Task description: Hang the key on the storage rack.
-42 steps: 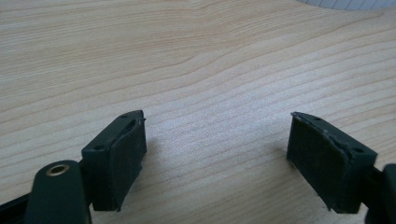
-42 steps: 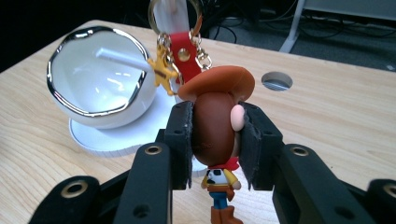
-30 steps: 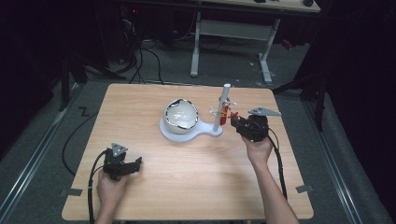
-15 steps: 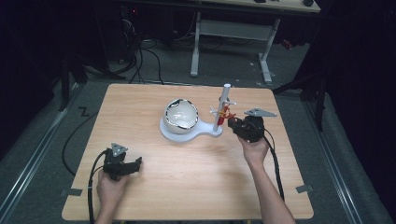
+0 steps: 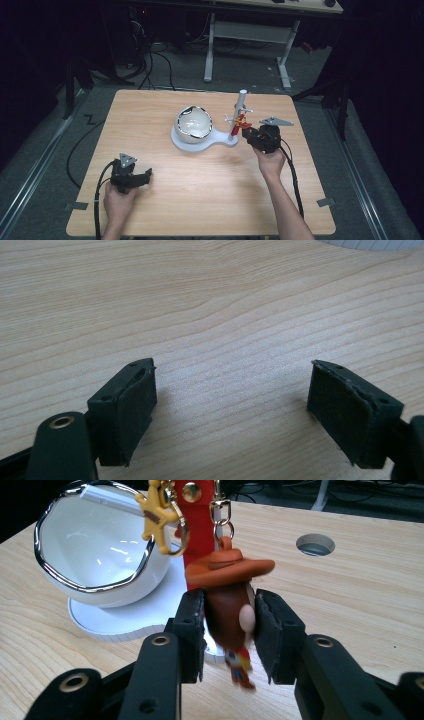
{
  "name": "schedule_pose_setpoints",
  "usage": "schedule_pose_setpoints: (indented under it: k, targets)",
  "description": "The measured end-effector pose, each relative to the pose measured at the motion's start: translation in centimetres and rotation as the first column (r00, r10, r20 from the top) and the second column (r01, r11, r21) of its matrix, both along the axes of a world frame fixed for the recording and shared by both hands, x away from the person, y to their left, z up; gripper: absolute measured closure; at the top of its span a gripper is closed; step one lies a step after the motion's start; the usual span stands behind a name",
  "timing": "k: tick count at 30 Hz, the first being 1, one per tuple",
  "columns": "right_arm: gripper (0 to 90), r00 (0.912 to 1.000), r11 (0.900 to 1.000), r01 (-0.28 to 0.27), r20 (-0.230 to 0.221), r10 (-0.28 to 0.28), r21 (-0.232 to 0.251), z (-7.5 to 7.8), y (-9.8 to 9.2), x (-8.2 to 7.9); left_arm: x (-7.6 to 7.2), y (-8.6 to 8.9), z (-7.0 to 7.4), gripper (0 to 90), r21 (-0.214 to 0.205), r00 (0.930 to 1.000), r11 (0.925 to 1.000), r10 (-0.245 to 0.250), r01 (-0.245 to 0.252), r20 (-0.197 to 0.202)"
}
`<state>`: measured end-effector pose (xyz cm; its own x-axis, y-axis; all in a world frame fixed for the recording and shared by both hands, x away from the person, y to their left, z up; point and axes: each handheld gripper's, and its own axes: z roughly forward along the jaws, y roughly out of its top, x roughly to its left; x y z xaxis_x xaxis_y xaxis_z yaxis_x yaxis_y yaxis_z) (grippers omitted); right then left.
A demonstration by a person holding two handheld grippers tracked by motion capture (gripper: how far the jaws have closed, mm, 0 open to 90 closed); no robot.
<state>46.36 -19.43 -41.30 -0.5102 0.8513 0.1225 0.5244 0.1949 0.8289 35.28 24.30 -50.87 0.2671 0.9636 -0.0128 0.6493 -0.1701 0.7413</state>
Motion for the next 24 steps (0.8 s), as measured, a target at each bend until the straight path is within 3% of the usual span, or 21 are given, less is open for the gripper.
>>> schedule_pose_setpoints:
  k: [12, 17, 24]
  targets:
    - [51.8, 1.0, 0.9999, -0.003, -0.003, 0.003, 0.011, 0.0, -0.6, -0.5, 0.0, 0.0, 0.0, 20.2, 0.0, 1.0, 1.0, 0.0, 0.0, 0.0]
    - [48.9, 0.9999, 1.0, 0.008, 0.007, -0.008, -0.006, -0.2, -1.0, -1.2, 0.0, 0.0, 0.0, 20.2, 0.001, 1.0, 1.0, 0.0, 0.0, 0.0]
    - [48.8, 0.9995, 0.9997, 0.024, 0.019, -0.024, 0.008, -0.1, -2.1, -2.0, 0.0, 0.0, 0.0, 20.2, 0.001, 1.0, 1.0, 0.0, 0.0, 0.0]
